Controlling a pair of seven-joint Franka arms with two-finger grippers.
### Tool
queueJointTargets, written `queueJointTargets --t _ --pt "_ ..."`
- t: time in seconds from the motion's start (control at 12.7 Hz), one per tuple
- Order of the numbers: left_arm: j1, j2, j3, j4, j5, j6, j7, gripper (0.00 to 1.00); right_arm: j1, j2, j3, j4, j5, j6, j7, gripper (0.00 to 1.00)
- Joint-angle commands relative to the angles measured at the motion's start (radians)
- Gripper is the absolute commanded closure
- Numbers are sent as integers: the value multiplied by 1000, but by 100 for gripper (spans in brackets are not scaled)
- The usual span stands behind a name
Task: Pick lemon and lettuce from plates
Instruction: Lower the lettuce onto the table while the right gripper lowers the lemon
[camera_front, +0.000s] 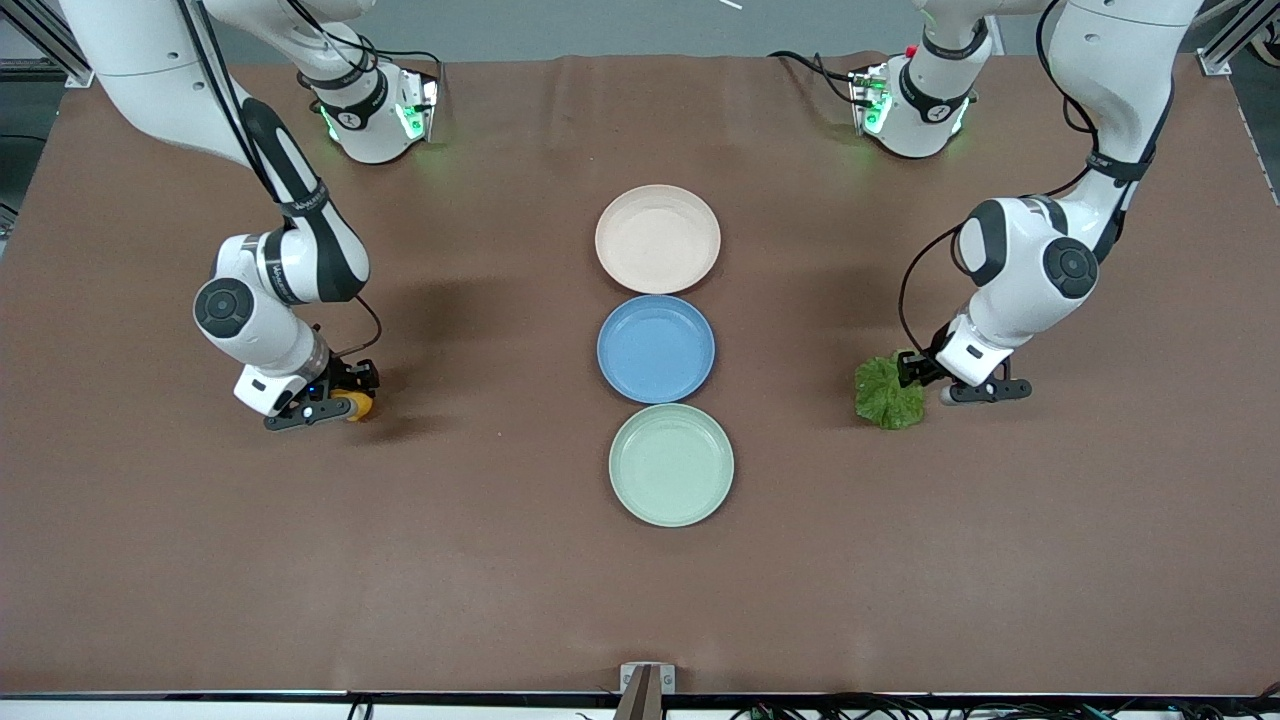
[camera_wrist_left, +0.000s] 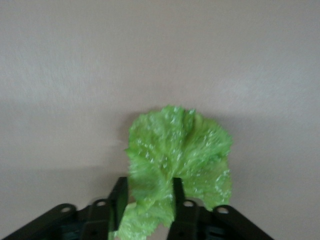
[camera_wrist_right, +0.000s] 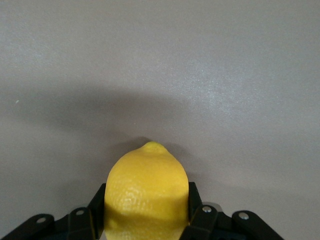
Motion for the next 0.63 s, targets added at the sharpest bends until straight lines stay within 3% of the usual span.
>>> queueJointTargets --t 0.0,0.16,0.24,0.31,0.39,0.55 --pt "13 -66 -4 28 0 -44 26 0 -16 -4 26 -15 22 18 -27 100" --pt "34 -111 -1 86 0 -202 26 0 -19 -4 35 -17 22 18 -26 98" --pt "56 -134 -1 134 0 -315 28 0 -20 -4 35 -15 22 9 -24 83" --pt "65 -158 -1 177 2 -418 28 0 -20 -4 35 -15 22 8 -24 29" --pt "74 -186 0 214 2 -504 26 0 -22 -6 35 -15 22 6 -24 0" --pt "119 -271 -1 276 2 -653 28 0 -19 -16 35 -4 22 -9 -18 0"
